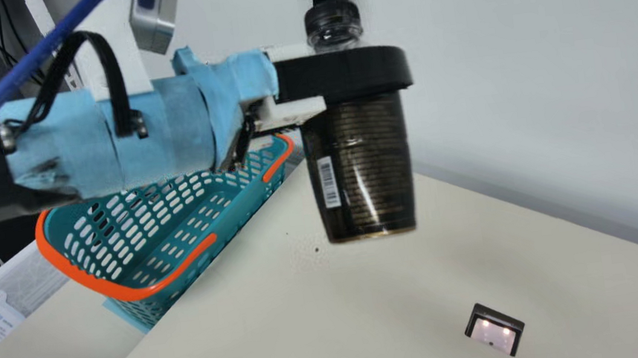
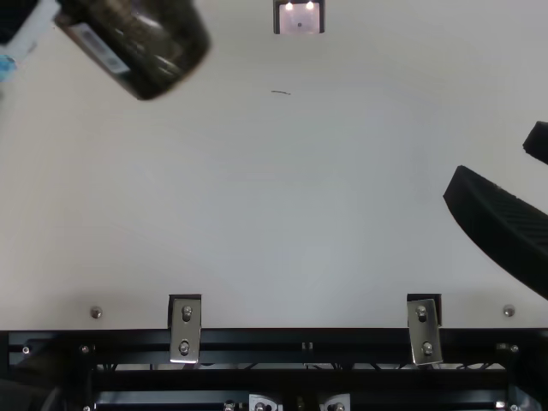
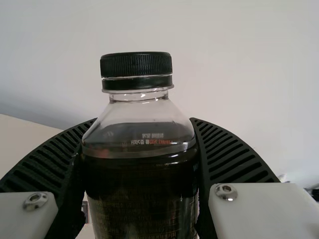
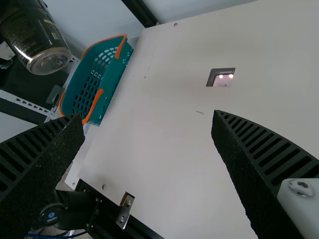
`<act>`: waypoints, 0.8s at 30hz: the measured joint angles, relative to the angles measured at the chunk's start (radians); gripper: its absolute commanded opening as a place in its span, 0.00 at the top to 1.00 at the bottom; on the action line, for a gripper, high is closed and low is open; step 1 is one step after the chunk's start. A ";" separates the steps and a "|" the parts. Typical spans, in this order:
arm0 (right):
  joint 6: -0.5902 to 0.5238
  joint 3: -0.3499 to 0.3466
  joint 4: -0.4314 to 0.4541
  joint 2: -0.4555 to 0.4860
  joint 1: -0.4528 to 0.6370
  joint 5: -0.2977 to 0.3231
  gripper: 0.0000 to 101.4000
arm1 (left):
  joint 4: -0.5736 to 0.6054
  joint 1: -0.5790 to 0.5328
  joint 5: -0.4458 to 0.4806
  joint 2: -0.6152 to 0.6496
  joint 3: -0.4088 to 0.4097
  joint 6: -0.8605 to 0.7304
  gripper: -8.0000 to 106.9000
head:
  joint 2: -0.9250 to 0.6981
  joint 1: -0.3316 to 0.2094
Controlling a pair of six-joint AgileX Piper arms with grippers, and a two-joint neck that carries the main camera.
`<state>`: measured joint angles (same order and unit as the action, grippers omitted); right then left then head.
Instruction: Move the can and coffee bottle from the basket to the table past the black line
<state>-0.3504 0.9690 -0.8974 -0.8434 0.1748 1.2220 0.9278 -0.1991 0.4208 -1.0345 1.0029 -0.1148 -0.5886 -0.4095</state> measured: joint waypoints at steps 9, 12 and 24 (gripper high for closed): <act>0.000 0.000 0.000 0.000 0.000 0.000 0.00 | -0.123 -0.165 -0.058 -0.017 0.047 0.246 0.84 | 0.179 0.000; 0.000 0.000 0.000 0.000 0.000 0.000 0.00 | -0.168 -0.210 -0.078 -0.028 0.060 0.318 0.84 | 0.246 0.000; 0.000 0.000 0.000 0.000 0.000 0.000 0.00 | -0.273 -0.272 -0.111 -0.047 0.082 0.473 0.84 | 0.512 0.000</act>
<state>-0.3504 0.9690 -0.8974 -0.8434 0.1748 1.2220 0.6551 -0.4708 0.3100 -1.0816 1.0847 0.3582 -0.0768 -0.4095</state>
